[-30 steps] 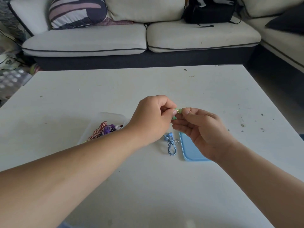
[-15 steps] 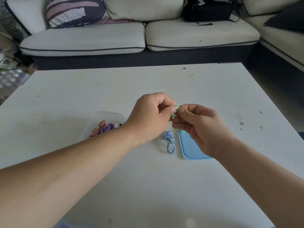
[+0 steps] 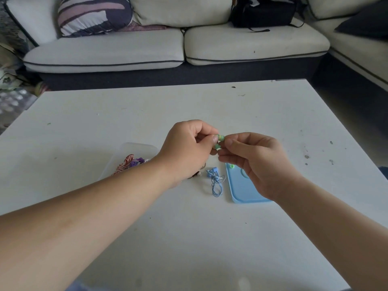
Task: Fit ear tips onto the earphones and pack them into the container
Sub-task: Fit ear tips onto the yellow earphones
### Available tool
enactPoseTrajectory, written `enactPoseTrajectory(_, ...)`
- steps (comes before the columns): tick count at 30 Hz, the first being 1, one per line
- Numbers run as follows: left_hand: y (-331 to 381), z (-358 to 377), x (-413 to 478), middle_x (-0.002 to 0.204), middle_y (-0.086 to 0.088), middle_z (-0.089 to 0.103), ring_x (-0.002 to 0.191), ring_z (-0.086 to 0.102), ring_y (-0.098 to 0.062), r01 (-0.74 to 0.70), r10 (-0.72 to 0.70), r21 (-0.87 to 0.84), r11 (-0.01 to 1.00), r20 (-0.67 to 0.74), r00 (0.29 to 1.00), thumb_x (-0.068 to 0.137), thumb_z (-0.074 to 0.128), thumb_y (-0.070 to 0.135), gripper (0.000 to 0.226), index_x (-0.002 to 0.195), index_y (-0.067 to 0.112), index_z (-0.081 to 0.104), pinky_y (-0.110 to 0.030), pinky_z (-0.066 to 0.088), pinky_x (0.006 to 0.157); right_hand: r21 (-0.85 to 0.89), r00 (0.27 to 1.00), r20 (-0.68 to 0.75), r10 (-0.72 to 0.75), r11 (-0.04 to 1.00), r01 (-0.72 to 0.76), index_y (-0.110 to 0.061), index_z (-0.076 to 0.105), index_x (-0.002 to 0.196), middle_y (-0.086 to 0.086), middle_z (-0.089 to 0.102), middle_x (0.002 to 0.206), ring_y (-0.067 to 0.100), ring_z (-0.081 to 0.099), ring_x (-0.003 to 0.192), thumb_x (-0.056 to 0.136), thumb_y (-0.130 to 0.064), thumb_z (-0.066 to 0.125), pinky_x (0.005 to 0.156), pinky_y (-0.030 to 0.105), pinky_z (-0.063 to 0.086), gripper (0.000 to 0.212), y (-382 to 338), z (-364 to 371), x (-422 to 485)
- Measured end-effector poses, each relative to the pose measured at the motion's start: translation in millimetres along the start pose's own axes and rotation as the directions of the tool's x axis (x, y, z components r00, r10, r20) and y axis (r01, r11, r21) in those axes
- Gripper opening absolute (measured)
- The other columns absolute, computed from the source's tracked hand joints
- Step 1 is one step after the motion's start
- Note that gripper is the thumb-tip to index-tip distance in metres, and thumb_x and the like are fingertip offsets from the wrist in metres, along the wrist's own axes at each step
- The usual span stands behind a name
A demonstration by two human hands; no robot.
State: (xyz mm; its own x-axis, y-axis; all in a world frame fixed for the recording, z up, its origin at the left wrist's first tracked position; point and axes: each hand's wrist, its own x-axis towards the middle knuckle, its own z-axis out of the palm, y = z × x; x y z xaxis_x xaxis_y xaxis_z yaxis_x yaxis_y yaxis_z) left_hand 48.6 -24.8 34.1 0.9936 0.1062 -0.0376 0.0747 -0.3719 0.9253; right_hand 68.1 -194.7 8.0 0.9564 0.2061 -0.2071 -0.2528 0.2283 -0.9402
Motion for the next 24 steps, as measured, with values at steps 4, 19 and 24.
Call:
enactPoseTrajectory(4, 3, 1, 2, 0.081, 0.0, 0.077, 0.071, 0.074, -0.005, 0.008, -0.008, -0.005, 1.0, -0.007, 1.0, 0.098, 0.066, 0.01, 0.011, 0.095, 0.016, 0.076, -0.03, 0.058, 0.057, 0.013, 1.0, -0.002, -0.009, 1.0, 0.009, 0.009, 0.071, 0.099, 0.028, 0.075, 0.096, 0.034, 0.075, 0.087, 0.092, 0.001, 0.068, 0.08, 0.035, 0.062, 0.011, -1, 0, 0)
enactPoseTrajectory(19, 1, 5, 1, 0.078, 0.0, 0.077, 0.068, 0.072, -0.01, 0.147, -0.129, -0.194, 0.97, 0.106, 0.986, 0.097, 0.069, 0.011, 0.009, 0.099, 0.015, 0.078, -0.027, 0.06, 0.066, 0.156, 0.973, 0.148, 0.178, 0.967, -0.201, -0.001, 0.072, 0.1, 0.015, 0.071, 0.094, 0.024, 0.07, 0.082, 0.095, -0.007, 0.062, 0.071, 0.031, 0.061, 0.013, -3, -16, 8)
enactPoseTrajectory(24, -1, 4, 3, 0.08, 0.0, 0.076, 0.063, 0.069, -0.009, 0.179, -0.159, -0.208, 0.962, 0.108, 0.981, 0.097, 0.07, 0.01, 0.009, 0.101, 0.013, 0.077, -0.024, 0.056, 0.06, 0.083, 0.981, 0.096, 0.168, 0.981, -0.176, -0.002, 0.072, 0.095, 0.013, 0.072, 0.087, 0.022, 0.07, 0.073, 0.092, -0.008, 0.069, 0.066, 0.031, 0.06, 0.008, -3, -17, 11)
